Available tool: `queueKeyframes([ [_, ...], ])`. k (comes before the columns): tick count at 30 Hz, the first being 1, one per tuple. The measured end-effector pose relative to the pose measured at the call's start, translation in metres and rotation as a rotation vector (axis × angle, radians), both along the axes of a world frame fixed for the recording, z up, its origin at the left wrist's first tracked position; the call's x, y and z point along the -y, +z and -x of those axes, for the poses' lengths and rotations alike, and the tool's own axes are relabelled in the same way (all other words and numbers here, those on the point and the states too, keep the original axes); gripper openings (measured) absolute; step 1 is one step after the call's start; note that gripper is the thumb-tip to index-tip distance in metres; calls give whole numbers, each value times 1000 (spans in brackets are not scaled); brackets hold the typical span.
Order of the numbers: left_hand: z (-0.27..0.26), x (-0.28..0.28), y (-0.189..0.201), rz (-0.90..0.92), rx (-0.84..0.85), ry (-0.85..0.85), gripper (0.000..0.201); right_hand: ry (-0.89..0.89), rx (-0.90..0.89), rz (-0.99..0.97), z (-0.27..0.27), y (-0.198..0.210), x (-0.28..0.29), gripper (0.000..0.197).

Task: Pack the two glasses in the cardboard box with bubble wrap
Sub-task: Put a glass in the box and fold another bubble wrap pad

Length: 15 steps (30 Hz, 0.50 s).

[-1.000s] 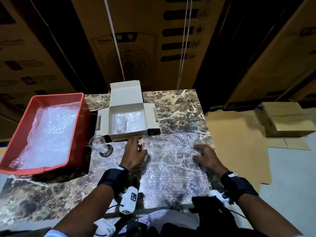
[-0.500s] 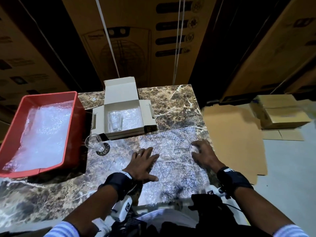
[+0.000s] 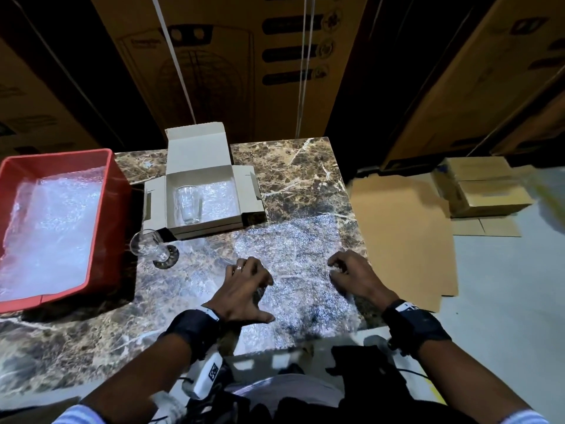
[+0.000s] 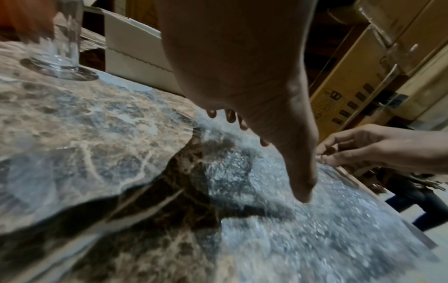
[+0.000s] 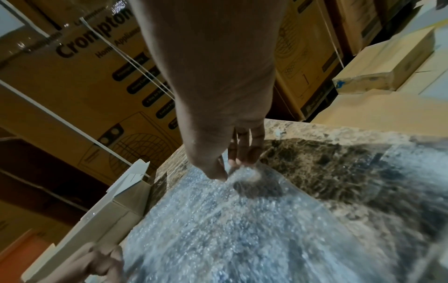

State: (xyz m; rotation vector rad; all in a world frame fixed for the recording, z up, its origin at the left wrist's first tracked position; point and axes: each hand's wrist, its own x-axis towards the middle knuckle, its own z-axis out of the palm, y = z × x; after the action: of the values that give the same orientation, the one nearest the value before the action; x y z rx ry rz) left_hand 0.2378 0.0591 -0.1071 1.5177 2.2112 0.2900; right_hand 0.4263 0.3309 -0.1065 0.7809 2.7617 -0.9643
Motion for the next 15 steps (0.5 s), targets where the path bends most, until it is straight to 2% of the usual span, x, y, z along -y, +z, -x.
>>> queueKeyframes([
  [4,-14,4,-8,-6,59,-125,74,77,-18,44,-6,-13,7,16],
  [8,-25,10,-11,58,87,-193,68,44,-24,51,-14,-23,13,20],
  [10,-28,13,-10,62,111,-158,57,32,-33,39,-16,-24,15,19],
  [13,-29,14,-5,19,127,-117,25,66,-29,18,-18,-26,18,18],
  [15,-29,14,-3,6,144,-87,11,102,-1,13,-20,-24,22,30],
])
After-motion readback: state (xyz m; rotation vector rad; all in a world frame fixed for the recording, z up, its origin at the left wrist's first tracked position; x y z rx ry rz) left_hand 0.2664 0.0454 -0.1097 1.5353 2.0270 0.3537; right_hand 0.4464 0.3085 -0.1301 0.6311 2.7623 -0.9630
